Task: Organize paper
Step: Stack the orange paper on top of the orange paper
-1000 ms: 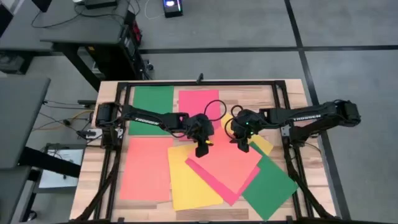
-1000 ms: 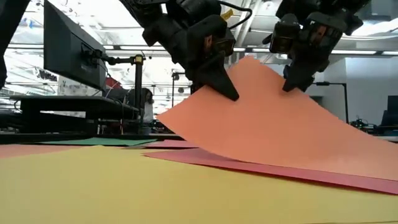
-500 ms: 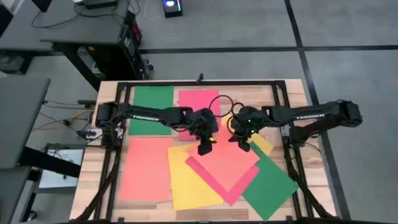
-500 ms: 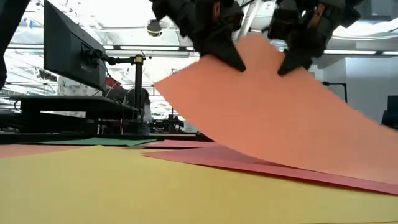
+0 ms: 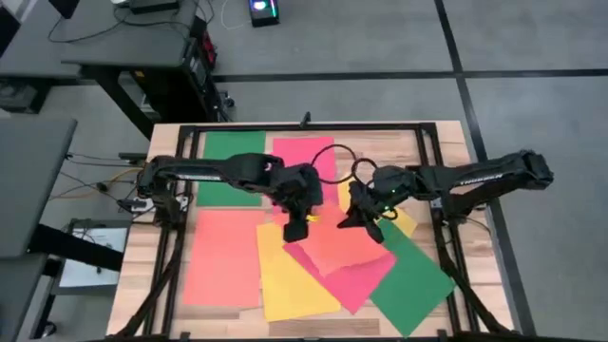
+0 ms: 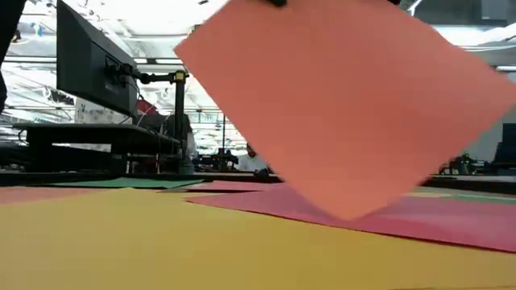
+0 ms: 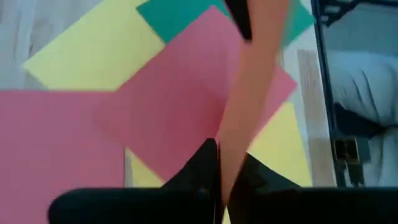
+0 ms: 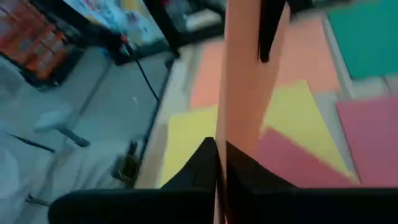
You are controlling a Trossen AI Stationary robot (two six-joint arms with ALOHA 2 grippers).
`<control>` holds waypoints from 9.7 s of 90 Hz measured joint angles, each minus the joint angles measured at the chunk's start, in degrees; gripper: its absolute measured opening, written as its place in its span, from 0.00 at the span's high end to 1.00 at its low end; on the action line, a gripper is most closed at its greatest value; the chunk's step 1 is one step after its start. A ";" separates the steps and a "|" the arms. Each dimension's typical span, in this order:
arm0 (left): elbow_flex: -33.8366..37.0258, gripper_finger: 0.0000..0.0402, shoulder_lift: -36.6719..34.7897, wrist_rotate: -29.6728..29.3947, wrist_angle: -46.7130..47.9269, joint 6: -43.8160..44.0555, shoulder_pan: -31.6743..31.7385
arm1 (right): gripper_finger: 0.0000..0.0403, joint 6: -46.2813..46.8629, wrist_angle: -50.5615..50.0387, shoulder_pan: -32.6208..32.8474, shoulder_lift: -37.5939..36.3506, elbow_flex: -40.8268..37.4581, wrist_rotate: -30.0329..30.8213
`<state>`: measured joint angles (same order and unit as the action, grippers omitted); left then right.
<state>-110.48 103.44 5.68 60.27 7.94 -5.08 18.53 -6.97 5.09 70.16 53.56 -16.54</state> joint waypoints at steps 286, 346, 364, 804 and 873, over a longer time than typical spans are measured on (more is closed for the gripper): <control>51.91 0.62 -10.86 -50.64 -27.43 51.48 -43.31 | 1.00 -6.26 16.71 1.29 15.45 29.09 -11.44; 51.88 0.62 -9.61 -20.50 -34.79 23.23 -22.79 | 1.00 -9.50 7.89 1.52 6.17 29.11 -7.31; 51.87 0.62 -9.59 -19.14 -34.01 21.72 -21.79 | 1.00 -9.85 8.16 1.52 6.17 29.11 -7.29; 79.50 0.62 -22.71 -51.15 -127.16 -21.12 -39.65 | 1.00 -10.02 8.11 1.89 7.99 29.20 -7.09; 73.86 0.62 -22.71 -39.31 -118.27 -19.22 -32.13 | 1.00 -9.95 9.34 0.80 9.06 29.20 -6.92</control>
<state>-36.62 80.73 -33.63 -58.00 -11.27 -37.21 8.58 2.37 5.89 79.22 82.76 -23.47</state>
